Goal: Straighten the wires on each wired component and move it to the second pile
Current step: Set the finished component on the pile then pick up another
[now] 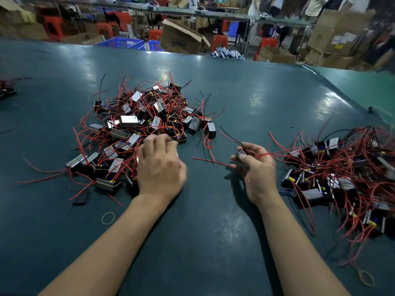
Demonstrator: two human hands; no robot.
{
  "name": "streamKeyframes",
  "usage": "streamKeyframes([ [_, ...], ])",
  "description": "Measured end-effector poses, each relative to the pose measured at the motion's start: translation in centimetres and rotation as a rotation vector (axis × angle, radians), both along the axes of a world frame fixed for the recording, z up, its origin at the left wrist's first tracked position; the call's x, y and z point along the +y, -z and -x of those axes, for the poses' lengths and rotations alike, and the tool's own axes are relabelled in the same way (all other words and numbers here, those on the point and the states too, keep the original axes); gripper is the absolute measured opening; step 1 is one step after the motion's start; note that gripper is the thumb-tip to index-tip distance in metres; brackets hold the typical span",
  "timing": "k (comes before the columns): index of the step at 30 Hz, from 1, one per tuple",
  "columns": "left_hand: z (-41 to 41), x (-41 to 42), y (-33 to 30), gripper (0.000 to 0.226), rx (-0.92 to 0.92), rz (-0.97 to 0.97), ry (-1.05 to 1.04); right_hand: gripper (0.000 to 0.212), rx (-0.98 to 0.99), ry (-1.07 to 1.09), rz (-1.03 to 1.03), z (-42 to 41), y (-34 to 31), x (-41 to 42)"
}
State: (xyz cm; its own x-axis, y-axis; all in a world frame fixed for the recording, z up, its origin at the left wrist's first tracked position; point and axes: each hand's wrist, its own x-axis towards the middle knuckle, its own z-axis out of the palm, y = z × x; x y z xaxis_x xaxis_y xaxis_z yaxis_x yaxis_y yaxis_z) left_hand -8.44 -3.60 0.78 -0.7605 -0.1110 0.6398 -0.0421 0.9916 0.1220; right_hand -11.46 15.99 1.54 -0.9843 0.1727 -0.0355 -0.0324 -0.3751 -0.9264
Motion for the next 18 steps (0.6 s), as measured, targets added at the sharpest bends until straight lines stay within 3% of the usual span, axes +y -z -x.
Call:
streamKeyframes([
  [3,2.9,0.9,-1.0,0.025,-0.123,0.068,0.136,0.027,-0.011,-0.008,0.009,0.2,-0.1,0.0],
  [8,8.5,1.4,-1.8,0.037,-0.467,0.152,-0.029,0.027,-0.033,-0.044,0.059,0.4,-0.1,0.4],
  [14,9.3,2.1,-2.0,0.028,-0.421,-0.103,-0.07,0.026,-0.047,-0.054,0.047,0.7,0.1,0.5],
  [18,7.8,1.7,-3.1,0.054,-0.332,-0.286,-0.065,0.026,-0.05,-0.058,0.062,0.9,0.2,0.5],
])
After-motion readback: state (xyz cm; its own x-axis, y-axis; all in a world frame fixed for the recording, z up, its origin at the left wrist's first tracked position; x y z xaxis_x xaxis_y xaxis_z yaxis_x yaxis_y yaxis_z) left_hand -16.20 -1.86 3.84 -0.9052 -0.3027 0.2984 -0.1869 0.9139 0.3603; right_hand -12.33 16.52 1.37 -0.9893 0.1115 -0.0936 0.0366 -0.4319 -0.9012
